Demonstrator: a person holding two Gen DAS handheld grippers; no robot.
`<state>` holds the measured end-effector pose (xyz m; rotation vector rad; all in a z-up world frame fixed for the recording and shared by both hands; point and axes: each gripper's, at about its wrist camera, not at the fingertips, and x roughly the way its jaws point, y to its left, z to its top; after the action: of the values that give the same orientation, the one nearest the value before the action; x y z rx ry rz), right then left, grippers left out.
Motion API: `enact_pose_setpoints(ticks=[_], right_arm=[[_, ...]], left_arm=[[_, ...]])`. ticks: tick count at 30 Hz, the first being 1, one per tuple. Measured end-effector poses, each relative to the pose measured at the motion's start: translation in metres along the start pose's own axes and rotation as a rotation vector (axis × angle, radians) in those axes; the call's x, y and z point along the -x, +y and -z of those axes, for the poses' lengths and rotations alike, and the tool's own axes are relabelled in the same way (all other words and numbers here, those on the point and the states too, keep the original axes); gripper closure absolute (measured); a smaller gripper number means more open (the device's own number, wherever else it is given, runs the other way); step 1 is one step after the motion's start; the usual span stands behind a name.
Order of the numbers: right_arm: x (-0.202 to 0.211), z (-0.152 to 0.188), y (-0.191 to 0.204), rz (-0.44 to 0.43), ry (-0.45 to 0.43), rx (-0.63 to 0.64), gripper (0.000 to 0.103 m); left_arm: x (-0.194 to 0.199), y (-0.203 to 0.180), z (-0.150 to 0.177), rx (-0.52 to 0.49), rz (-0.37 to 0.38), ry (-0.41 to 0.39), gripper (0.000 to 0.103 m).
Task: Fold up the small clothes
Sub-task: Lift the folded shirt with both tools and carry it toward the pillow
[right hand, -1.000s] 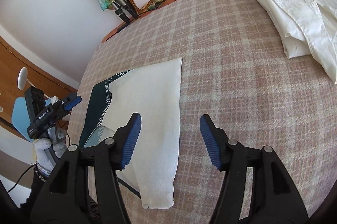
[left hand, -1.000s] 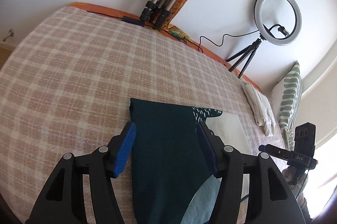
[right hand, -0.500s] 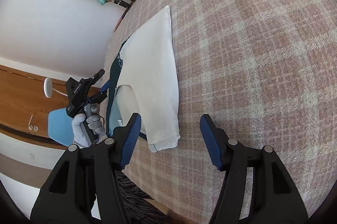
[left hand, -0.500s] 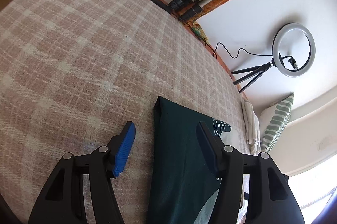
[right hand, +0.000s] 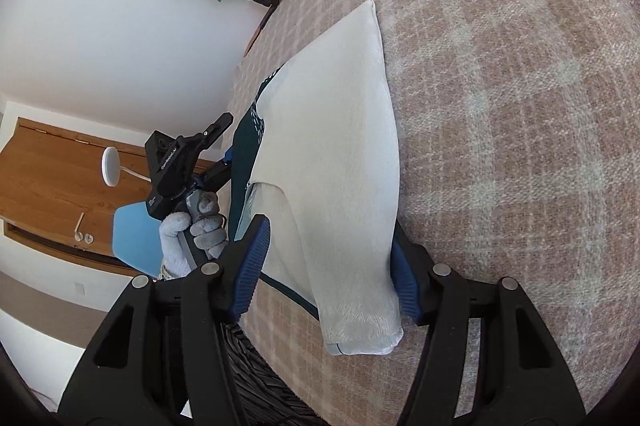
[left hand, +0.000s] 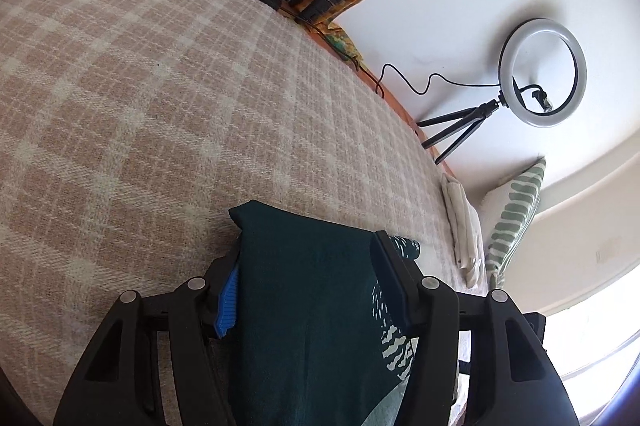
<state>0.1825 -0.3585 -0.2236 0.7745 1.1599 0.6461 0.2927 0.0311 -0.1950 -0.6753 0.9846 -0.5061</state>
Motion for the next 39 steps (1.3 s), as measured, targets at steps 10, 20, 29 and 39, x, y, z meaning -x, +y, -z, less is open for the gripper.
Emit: enact_pose_setpoints(ticks=[10,20,29,39], right_arm=[[-0.025,-0.008,0.015,0.140,0.011,0.056,0.091],[-0.017,0.015,0.090,0.470,-0.091,0.412,0.095],[0.024,0.012,0.107,0.541,-0.176,0.463,0.096],[0.110,-0.001,0.114,0.657,-0.313,0.510,0.096]], left_arm=[[-0.012,-0.031,0.007,-0.132,-0.076,-0.016,0.098],[0.011,-0.076,0.017,-0.305,-0.100,-0.106,0.099],[0.009,-0.121,0.022,-0.340,-0.012,-0.138,0.100],[-0.034,-0.199,0.018,-0.408,0.082,-0.130,0.100]])
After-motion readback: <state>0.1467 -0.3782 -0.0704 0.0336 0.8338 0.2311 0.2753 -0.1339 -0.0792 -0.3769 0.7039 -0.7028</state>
